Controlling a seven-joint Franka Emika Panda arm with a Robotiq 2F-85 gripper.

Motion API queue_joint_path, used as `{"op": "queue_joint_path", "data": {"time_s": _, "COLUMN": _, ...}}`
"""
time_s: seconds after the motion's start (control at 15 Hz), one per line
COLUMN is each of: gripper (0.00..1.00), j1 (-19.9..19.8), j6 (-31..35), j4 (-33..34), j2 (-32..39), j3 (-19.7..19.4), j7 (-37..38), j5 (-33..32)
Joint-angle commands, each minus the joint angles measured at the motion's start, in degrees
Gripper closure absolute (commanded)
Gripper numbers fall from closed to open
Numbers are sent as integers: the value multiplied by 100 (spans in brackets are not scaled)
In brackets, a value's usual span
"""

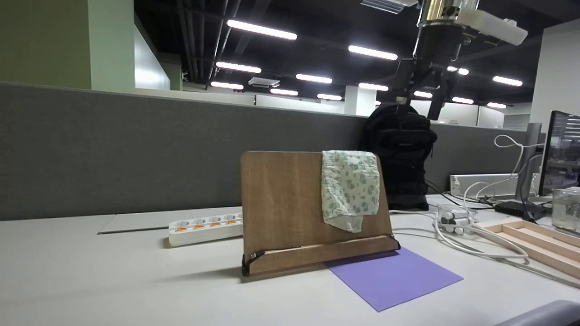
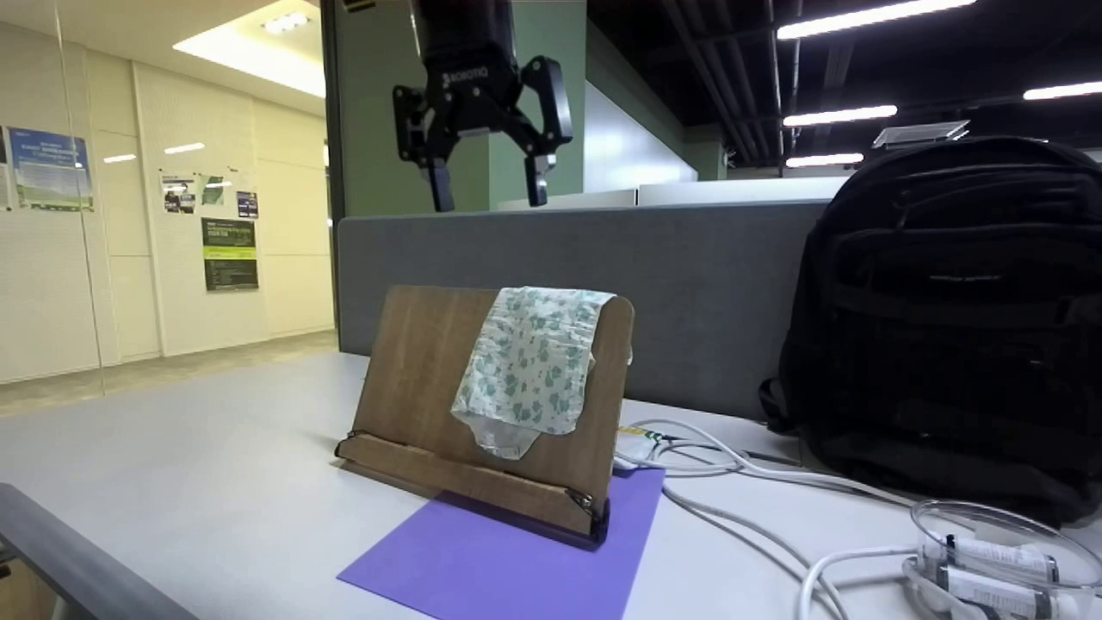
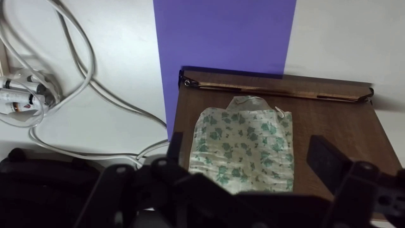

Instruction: Put the cloth on the table

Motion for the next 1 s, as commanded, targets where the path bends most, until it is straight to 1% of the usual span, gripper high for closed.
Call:
{"op": "queue_joint_path", "data": {"time_s": 0.0, "gripper": 0, "j1": 193, "j6": 126, "j4": 730, "j2": 897, "j3": -304, "j7": -433, "j5": 127}}
{"op": "queue_joint_path", "data": {"time_s": 0.07, "gripper": 0, "j1": 214, "j6": 129, "j4": 878, "j2": 1093, "j3": -340, "j7": -519, "j5": 163}}
{"op": "queue_joint_path", "data": {"time_s": 0.13, "gripper": 0, "j1": 204, "j6": 152, "j4": 1112, "j2": 1434, "j3": -345, "j7": -577, "j5": 121}}
{"op": "queue_joint_path", "data": {"time_s": 0.33, "gripper": 0, "j1": 189, "j6": 111, "j4": 1545, "j2": 2014, "j3": -316, "j7": -783, "j5": 117}}
{"op": "queue_joint_path", "data": {"time_s": 0.67, "gripper": 0, "j1": 96, "j6": 169, "j4": 2246, "j2": 3031, "j3": -144, "j7": -929, "j5": 137}}
{"op": "queue_joint_path", "data": {"time_s": 0.93, "gripper": 0, "j1": 8, "j6": 114, "j4": 2731, "j2": 3668, "j3": 37, "j7": -1179, "j5": 397}}
